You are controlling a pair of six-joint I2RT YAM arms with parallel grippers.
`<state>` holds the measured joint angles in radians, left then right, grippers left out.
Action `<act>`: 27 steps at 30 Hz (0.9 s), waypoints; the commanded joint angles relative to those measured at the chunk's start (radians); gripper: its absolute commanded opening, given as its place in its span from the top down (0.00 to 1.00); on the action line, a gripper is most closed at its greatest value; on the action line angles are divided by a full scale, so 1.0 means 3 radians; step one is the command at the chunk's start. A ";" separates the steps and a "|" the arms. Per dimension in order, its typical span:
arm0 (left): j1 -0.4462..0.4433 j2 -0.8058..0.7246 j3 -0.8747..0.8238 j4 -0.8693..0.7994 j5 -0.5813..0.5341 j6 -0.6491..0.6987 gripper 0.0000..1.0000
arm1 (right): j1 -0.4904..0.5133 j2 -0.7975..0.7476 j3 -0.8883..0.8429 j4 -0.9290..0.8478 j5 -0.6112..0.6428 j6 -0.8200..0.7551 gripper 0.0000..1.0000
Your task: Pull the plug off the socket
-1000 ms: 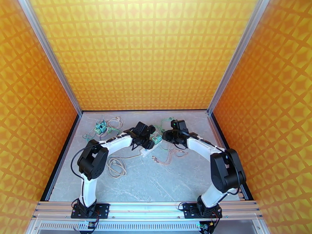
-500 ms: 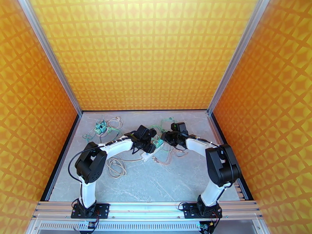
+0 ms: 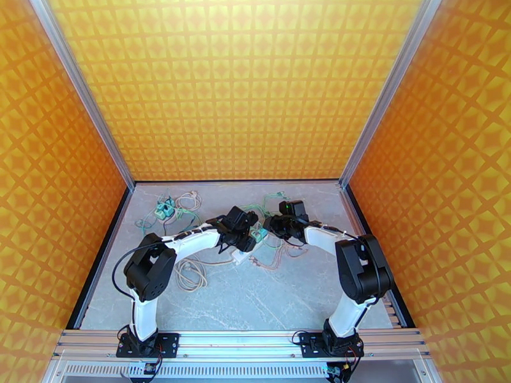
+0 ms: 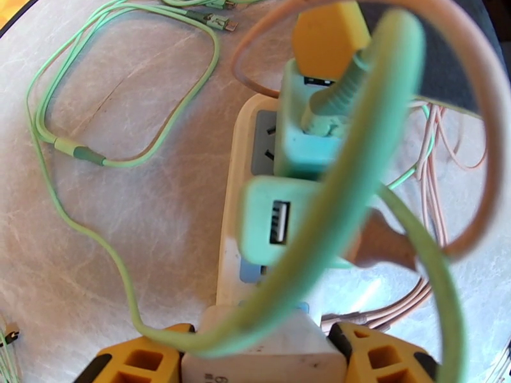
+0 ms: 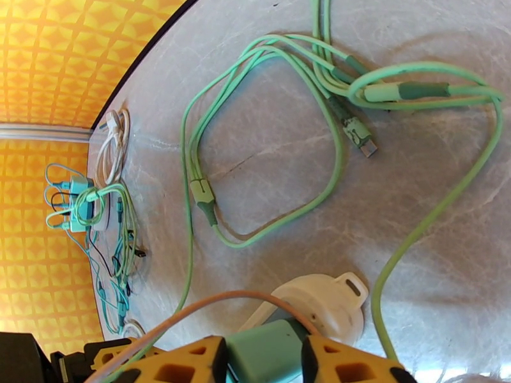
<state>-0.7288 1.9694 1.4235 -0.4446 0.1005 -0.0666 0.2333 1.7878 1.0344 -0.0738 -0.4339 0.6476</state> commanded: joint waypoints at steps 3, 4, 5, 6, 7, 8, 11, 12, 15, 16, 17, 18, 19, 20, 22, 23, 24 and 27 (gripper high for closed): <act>-0.0104 0.0032 0.0092 -0.0330 -0.0403 0.0104 0.60 | 0.0004 0.0172 -0.0197 -0.0547 0.0303 -0.0276 0.65; -0.0104 0.0027 0.0092 -0.0329 -0.0403 0.0087 0.60 | 0.0005 0.0182 -0.0205 -0.0553 0.0320 -0.0285 0.65; -0.0102 0.0029 0.0097 -0.0328 -0.0406 0.0062 0.61 | 0.0005 0.0187 -0.0226 -0.0544 0.0337 -0.0291 0.65; -0.0099 0.0032 0.0109 -0.0345 -0.0404 0.0044 0.61 | 0.0002 0.0184 -0.0245 -0.0537 0.0347 -0.0299 0.65; -0.0101 0.0036 0.0124 -0.0365 -0.0400 0.0021 0.61 | 0.0008 0.0183 -0.0258 -0.0531 0.0356 -0.0307 0.65; -0.0100 0.0037 0.0140 -0.0375 -0.0397 0.0001 0.61 | 0.0004 0.0178 -0.0271 -0.0531 0.0365 -0.0318 0.65; -0.0086 0.0010 0.0179 -0.0398 -0.0350 -0.0070 0.62 | 0.0005 0.0176 -0.0297 -0.0541 0.0392 -0.0348 0.66; -0.0079 -0.0003 0.0199 -0.0402 -0.0305 -0.0093 0.62 | 0.0007 0.0175 -0.0307 -0.0543 0.0405 -0.0363 0.66; -0.0029 -0.0019 0.0277 -0.0450 -0.0130 -0.0182 0.62 | 0.0003 0.0169 -0.0318 -0.0556 0.0424 -0.0403 0.66; -0.0014 -0.0026 0.0291 -0.0459 -0.0087 -0.0217 0.62 | 0.0005 0.0175 -0.0320 -0.0561 0.0429 -0.0419 0.66; 0.0016 -0.0041 0.0297 -0.0446 -0.0025 -0.0272 0.62 | 0.0002 0.0174 -0.0326 -0.0566 0.0430 -0.0428 0.66; 0.0052 -0.0062 0.0287 -0.0415 0.0064 -0.0331 0.63 | 0.0006 0.0173 -0.0321 -0.0572 0.0434 -0.0440 0.66; 0.0082 -0.0077 0.0272 -0.0388 0.0139 -0.0375 0.63 | 0.0008 0.0172 -0.0329 -0.0572 0.0438 -0.0447 0.66; 0.0114 -0.0095 0.0261 -0.0366 0.0208 -0.0418 0.64 | 0.0005 0.0169 -0.0334 -0.0572 0.0442 -0.0456 0.66; 0.0128 -0.0111 0.0261 -0.0359 0.0238 -0.0443 0.64 | 0.0003 0.0170 -0.0336 -0.0577 0.0454 -0.0469 0.66; 0.0128 -0.0116 0.0266 -0.0362 0.0242 -0.0438 0.64 | 0.0009 0.0165 -0.0336 -0.0573 0.0456 -0.0479 0.66; 0.0128 -0.0114 0.0275 -0.0369 0.0242 -0.0434 0.64 | 0.0005 0.0166 -0.0344 -0.0572 0.0454 -0.0488 0.66; 0.0115 -0.0093 0.0295 -0.0423 0.0193 -0.0356 0.64 | 0.0008 0.0153 -0.0354 -0.0577 0.0459 -0.0520 0.66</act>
<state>-0.7021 1.9705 1.4693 -0.5358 0.1375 -0.1532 0.2344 1.7775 1.0012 -0.0288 -0.4267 0.5400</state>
